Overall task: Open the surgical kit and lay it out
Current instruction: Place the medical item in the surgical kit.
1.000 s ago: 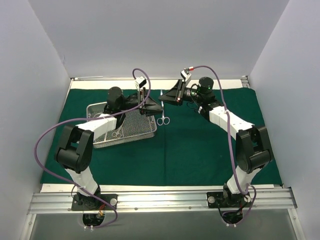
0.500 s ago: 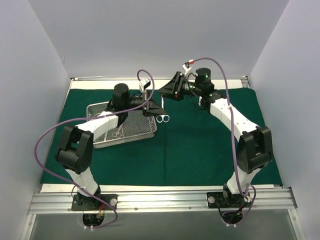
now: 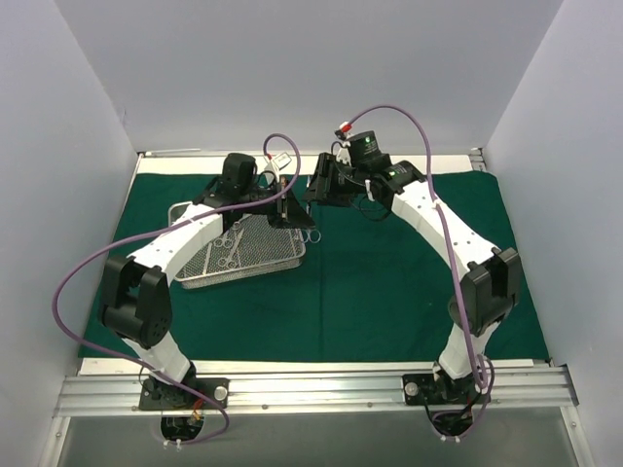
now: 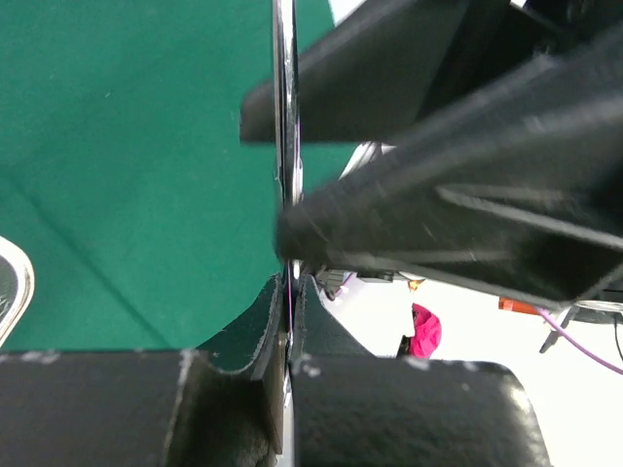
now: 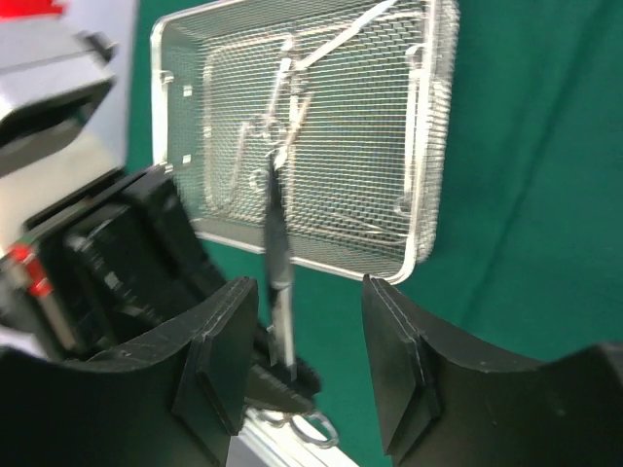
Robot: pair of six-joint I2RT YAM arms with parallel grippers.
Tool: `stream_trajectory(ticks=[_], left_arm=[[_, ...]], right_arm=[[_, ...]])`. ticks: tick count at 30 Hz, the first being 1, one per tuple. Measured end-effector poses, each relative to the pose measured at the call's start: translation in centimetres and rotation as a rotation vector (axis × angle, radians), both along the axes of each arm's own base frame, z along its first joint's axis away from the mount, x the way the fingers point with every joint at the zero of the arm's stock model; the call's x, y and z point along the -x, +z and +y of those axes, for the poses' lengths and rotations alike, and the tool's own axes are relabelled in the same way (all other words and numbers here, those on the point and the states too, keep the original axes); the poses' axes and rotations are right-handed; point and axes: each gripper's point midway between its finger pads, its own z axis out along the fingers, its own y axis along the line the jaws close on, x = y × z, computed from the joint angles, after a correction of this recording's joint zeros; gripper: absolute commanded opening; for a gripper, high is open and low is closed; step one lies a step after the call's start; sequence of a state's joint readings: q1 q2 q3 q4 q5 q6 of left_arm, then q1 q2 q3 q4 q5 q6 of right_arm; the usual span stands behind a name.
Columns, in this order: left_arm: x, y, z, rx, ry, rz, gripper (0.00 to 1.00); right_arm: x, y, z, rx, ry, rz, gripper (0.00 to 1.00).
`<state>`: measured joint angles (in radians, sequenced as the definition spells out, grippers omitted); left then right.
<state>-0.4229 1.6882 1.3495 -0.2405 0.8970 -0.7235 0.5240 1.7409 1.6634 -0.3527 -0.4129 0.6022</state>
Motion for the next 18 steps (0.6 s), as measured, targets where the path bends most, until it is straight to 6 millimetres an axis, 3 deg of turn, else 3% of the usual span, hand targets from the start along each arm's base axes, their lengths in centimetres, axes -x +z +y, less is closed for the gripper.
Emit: stream_trajectory(ticks=[4,15,18], left_arm=[[0.1,-0.9,0.3,-0.037,0.01,0.009,0.02],[0.3,-1.0,0.4,-0.068,0.012,0.01,0.02],[0.1,-0.6,0.4,-0.07,0.016,0.003,0.02]], right_arm=[[-0.4,-1.2,-0.2,0.055,-0.02,0.021,0.43],[-0.6,-1.1,1.4,0.091,0.0,0.001,0.36],[-0.4,-1.9,1.7,0.106,0.005,0.018,0.27]])
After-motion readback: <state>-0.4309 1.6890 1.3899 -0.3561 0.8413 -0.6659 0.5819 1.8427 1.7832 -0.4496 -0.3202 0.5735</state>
